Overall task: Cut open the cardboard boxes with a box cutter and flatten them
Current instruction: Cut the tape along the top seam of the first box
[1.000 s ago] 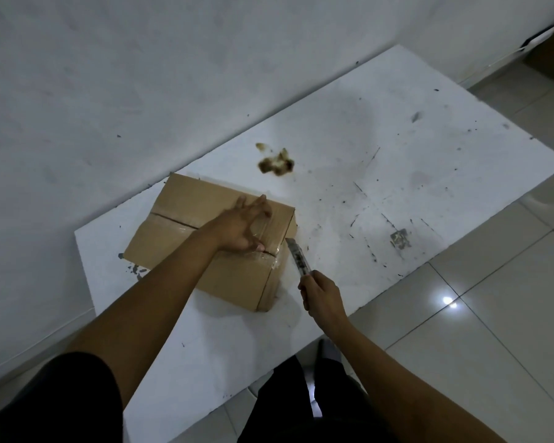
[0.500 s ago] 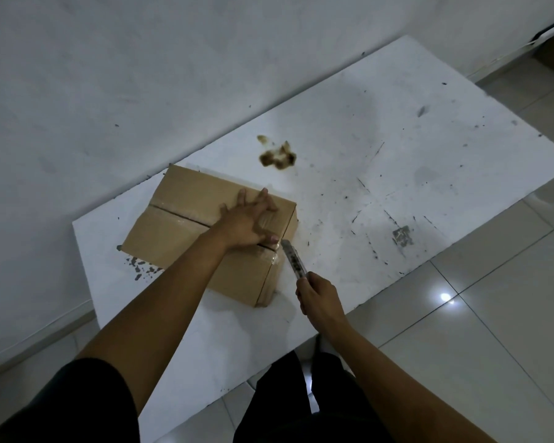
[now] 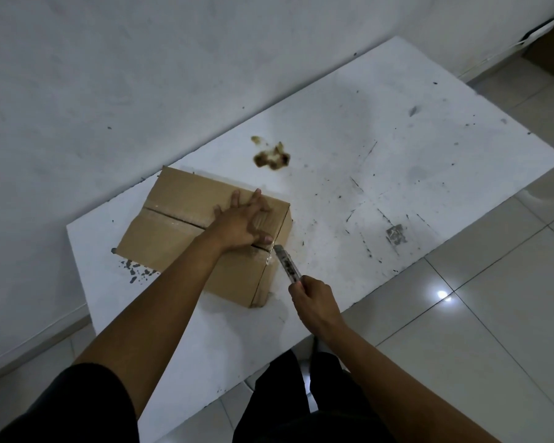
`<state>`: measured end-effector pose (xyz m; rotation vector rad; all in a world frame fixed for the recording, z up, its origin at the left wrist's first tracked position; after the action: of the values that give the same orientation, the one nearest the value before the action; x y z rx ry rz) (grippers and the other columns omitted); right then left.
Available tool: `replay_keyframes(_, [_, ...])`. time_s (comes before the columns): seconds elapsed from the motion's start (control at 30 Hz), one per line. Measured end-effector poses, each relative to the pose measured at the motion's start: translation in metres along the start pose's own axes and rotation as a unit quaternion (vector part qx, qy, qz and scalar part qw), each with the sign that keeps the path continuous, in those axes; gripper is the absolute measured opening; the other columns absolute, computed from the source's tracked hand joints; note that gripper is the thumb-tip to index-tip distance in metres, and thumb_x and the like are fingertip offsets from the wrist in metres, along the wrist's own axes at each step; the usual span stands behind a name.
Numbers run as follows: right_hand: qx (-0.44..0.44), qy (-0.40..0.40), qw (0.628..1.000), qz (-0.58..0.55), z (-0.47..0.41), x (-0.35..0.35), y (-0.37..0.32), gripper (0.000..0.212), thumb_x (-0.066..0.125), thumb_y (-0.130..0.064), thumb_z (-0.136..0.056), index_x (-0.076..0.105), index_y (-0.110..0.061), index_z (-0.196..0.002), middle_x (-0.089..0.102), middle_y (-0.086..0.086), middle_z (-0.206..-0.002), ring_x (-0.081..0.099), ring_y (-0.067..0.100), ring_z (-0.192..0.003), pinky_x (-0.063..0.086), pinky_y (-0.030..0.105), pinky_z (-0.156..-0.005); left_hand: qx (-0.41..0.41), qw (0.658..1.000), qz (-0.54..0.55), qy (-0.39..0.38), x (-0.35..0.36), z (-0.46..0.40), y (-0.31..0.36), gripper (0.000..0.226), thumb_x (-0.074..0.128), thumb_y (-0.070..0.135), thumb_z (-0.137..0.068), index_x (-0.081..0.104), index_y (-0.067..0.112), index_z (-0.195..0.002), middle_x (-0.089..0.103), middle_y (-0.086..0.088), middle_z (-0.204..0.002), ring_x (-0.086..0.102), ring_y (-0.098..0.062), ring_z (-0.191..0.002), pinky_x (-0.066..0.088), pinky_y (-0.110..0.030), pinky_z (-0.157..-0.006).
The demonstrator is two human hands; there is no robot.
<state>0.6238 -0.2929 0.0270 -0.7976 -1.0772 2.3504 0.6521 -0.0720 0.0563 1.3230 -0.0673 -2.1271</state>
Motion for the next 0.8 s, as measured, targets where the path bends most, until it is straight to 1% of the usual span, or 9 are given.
replay_keyframes(0.1, [-0.003, 0.009, 1.0, 0.013, 0.003, -0.002, -0.002, 0.034, 0.048, -0.026, -0.096, 0.054, -0.003, -0.072, 0.048, 0.003, -0.061, 0.04, 0.012, -0.052, 0.03, 0.027, -0.05, -0.001, 1.0, -0.001, -0.001, 0.0, 0.0, 0.0, 0.075, 0.075, 0.056, -0.076, 0.037, 0.045, -0.14, -0.008, 0.018, -0.165, -0.02, -0.031, -0.15, -0.006, -0.07, -0.113])
replay_keyframes(0.17, [-0.005, 0.009, 1.0, 0.011, 0.006, 0.001, 0.0, 0.036, 0.048, -0.027, -0.095, 0.055, 0.001, -0.075, 0.05, 0.004, -0.061, 0.041, 0.013, -0.052, 0.031, 0.029, -0.051, 0.0, 1.0, 0.004, 0.0, 0.0, -0.001, -0.001, 0.074, 0.075, 0.055, -0.076, 0.038, 0.045, -0.139, -0.007, 0.018, -0.165, -0.02, -0.031, -0.15, -0.007, -0.07, -0.113])
replay_keyframes(0.37, [-0.022, 0.005, 0.999, 0.031, 0.018, 0.012, 0.002, 0.032, 0.048, -0.026, -0.097, 0.055, 0.0, -0.079, 0.055, 0.004, -0.065, 0.043, 0.012, -0.054, 0.03, 0.026, -0.049, 0.002, 1.0, -0.009, -0.016, -0.003, -0.003, 0.0, 0.078, 0.077, 0.058, -0.072, 0.037, 0.048, -0.138, -0.007, 0.019, -0.164, -0.016, -0.032, -0.151, -0.002, -0.071, -0.113])
replay_keyframes(0.43, [-0.003, 0.04, 0.999, -0.013, 0.02, 0.002, 0.018, 0.03, 0.048, -0.025, -0.098, 0.057, -0.002, -0.082, 0.057, 0.005, -0.066, 0.045, 0.01, -0.053, 0.036, 0.026, -0.049, 0.007, 0.999, -0.024, -0.043, -0.007, -0.004, 0.0, 0.088, 0.082, 0.061, -0.065, 0.036, 0.049, -0.14, -0.005, 0.019, -0.165, -0.014, -0.031, -0.151, 0.003, -0.071, -0.114])
replay_keyframes(0.5, [0.045, 0.084, 0.989, -0.113, 0.022, -0.008, 0.038, 0.03, 0.048, -0.027, -0.1, 0.057, -0.003, -0.085, 0.058, 0.01, -0.068, 0.051, 0.014, -0.055, 0.052, 0.036, -0.051, 0.013, 0.997, -0.055, -0.059, -0.012, -0.004, 0.001, 0.098, 0.084, 0.065, -0.057, 0.035, 0.05, -0.141, -0.001, 0.018, -0.165, -0.006, -0.031, -0.152, 0.015, -0.068, -0.115])
replay_keyframes(0.57, [0.071, 0.065, 0.975, -0.2, 0.02, 0.001, 0.039, 0.03, 0.054, -0.035, -0.1, 0.055, -0.005, -0.093, 0.058, 0.015, -0.079, 0.058, 0.02, -0.065, 0.061, 0.043, -0.057, 0.026, 0.993, -0.099, -0.055, -0.02, -0.004, 0.005, 0.1, 0.083, 0.07, -0.055, 0.035, 0.05, -0.141, 0.006, 0.016, -0.165, 0.006, -0.031, -0.151, 0.025, -0.065, -0.113])
replay_keyframes(0.63, [0.08, 0.008, 0.97, -0.229, 0.011, 0.021, 0.023, 0.037, 0.064, -0.043, -0.094, 0.049, -0.01, -0.1, 0.059, 0.016, -0.096, 0.064, 0.024, -0.08, 0.062, 0.041, -0.061, 0.054, 0.986, -0.154, -0.04, -0.028, -0.003, 0.012, 0.101, 0.077, 0.077, -0.054, 0.035, 0.049, -0.141, 0.012, 0.015, -0.165, 0.011, -0.031, -0.151, 0.026, -0.064, -0.111])
replay_keyframes(0.7, [0.102, -0.021, 0.966, -0.237, 0.001, 0.04, 0.004, 0.048, 0.074, -0.043, -0.086, 0.043, -0.013, -0.105, 0.056, 0.013, -0.107, 0.065, 0.027, -0.093, 0.063, 0.045, -0.064, 0.11, 0.969, -0.22, -0.017, -0.034, -0.001, 0.024, 0.101, 0.071, 0.082, -0.056, 0.038, 0.043, -0.143, 0.019, 0.013, -0.163, 0.009, -0.029, -0.152, 0.028, -0.058, -0.113])
replay_keyframes(0.8, [0.119, 0.013, 0.964, -0.238, -0.015, 0.051, -0.009, 0.06, 0.084, -0.039, -0.077, 0.04, -0.015, -0.11, 0.052, 0.002, -0.107, 0.06, 0.026, -0.097, 0.062, 0.049, -0.067, 0.202, 0.933, -0.298, -0.007, -0.029, 0.004, 0.038, 0.103, 0.061, 0.082, -0.07, 0.036, 0.024, -0.152, 0.021, 0.005, -0.164, 0.015, -0.021, -0.152, 0.03, -0.04, -0.114])
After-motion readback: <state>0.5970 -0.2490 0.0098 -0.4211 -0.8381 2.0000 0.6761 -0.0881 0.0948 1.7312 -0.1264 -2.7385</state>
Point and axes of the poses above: each hand's wrist, its own z-axis away from the middle knuckle, its own x-axis out of the palm, y = z × x, the point moved 10 cm from there along -z, towards the middle knuckle
